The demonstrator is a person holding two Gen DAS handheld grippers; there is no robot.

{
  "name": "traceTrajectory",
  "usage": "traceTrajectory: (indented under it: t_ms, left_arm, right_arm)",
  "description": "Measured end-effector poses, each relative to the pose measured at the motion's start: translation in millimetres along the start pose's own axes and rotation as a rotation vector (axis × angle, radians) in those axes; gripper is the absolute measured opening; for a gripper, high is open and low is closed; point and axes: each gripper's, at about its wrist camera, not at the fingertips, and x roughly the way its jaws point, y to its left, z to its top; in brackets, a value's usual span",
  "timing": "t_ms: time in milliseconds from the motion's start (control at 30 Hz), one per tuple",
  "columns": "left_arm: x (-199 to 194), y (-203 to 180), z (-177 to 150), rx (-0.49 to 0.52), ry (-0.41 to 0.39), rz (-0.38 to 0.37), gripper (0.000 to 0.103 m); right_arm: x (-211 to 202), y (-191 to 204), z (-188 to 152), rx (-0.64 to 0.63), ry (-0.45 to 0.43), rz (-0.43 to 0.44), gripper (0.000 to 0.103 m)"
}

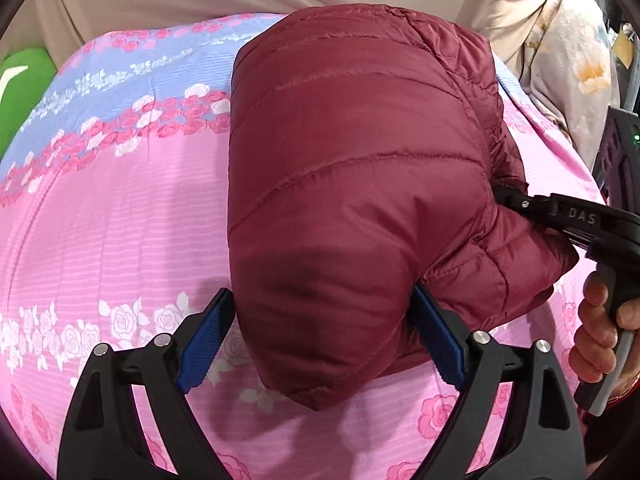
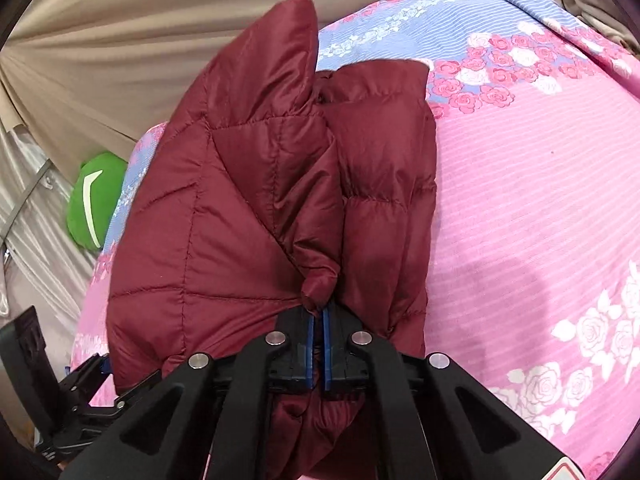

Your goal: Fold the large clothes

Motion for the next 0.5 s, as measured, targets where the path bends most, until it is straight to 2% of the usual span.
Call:
traceTrajectory:
  t_ms: [133, 167, 200, 267, 300, 367, 400, 433, 467, 500]
  left_arm:
    - [-18, 7, -11, 0.036, -0.006, -0.006, 0.087]
    - [-24, 10, -16, 0.046, -0.006, -0.014, 0.090]
    - [-27, 11, -20, 0.051, -0.007, -0.018, 0.092]
    - [-30, 18, -29, 0.059, -0.005, -0.006, 0.092]
    - [-27, 19, -31, 0.060, 0.001, 0.004, 0.092]
    - [-16, 20, -32, 0.057, 0.012, 0.037, 0.088]
    - [-12, 20, -30, 0.054, 0.016, 0.038, 0.077]
    - [-10, 19, -27, 0.049, 0.014, 0.010, 0.072]
    - [-10, 19, -24, 0.043, 0.010, -0.008, 0.063]
    - [-11, 18, -22, 0.042, 0.003, -0.018, 0.053]
  right_arm:
    - [-37, 4, -13, 0.004, -0.067, 0.033, 0.017]
    - [-48, 5, -21, -0.004, -0.079, 0.050, 0.026]
    - [-55, 5, -28, -0.004, -0.086, 0.065, 0.042]
    - [-66, 6, -45, -0.004, -0.091, 0.102, 0.057]
    - [-66, 6, -48, -0.002, -0.087, 0.112, 0.059]
    - [-55, 10, -56, -0.003, -0.056, 0.124, 0.059]
    - [-49, 13, -56, -0.007, -0.045, 0.123, 0.058]
    - [-41, 17, -54, -0.010, -0.034, 0.103, 0.054]
    - [-37, 19, -53, -0.021, -0.026, 0.098, 0.029]
    - [-39, 20, -52, -0.030, -0.026, 0.104, 0.015]
